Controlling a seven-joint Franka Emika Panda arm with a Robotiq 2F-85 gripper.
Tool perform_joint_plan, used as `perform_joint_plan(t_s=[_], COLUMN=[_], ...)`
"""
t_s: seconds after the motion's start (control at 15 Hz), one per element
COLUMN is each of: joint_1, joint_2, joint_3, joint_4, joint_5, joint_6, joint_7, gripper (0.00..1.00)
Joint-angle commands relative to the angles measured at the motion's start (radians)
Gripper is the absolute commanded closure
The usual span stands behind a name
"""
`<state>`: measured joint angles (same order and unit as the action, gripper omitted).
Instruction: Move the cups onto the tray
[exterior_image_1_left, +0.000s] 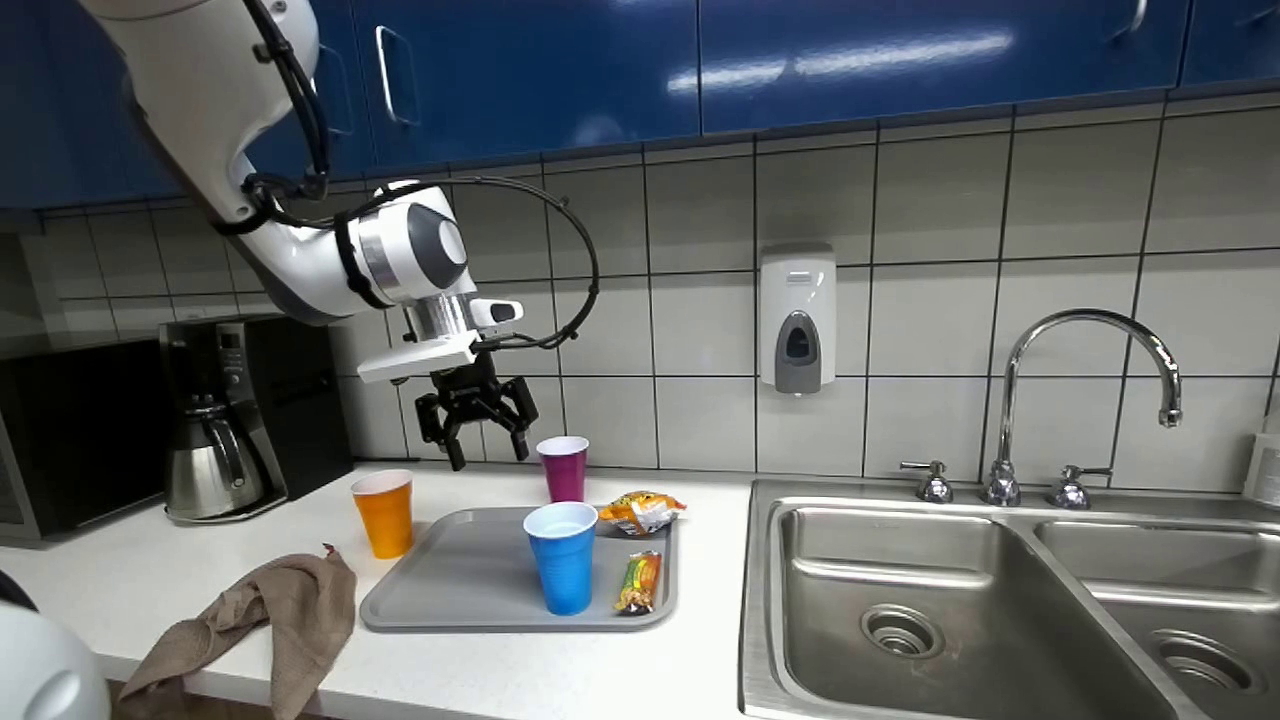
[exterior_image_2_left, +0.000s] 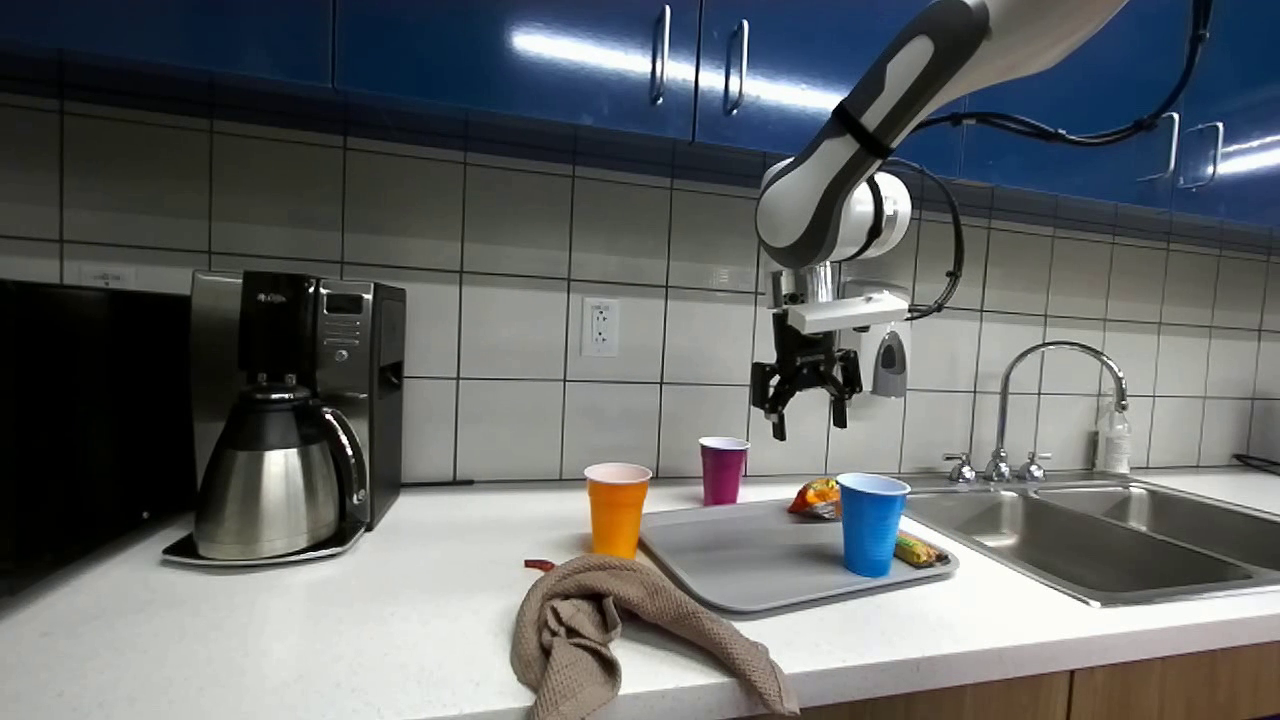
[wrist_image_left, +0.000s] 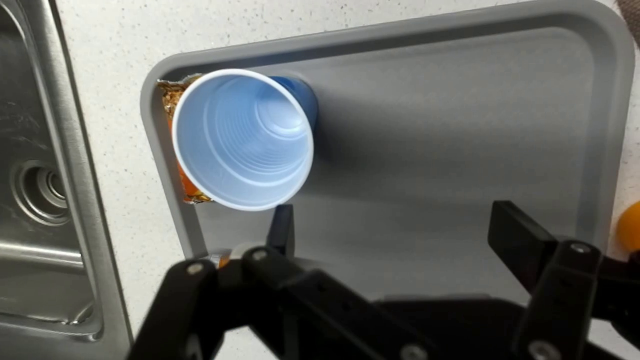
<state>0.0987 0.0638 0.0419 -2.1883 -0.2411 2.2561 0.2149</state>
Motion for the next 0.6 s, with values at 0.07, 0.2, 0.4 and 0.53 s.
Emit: perform_joint_plan(t_s=[0.07,0.2,0.4,0.53], joint_1=[-0.006,-0.006,-0.002,0.000], joint_2=[0.000,0.000,0.012,0.027], joint_3=[0.006,0.006,0.009,0.012], joint_4=[0.001,0.001,0.012,0.026], joint_5=[0.000,0.000,-0.010,0.010], joint_6=[-0.002,-0.002,0.004,0.019], joint_7=[0.000,0.000,0.014,0.010], gripper=[0.00,0.00,0.00,0.00])
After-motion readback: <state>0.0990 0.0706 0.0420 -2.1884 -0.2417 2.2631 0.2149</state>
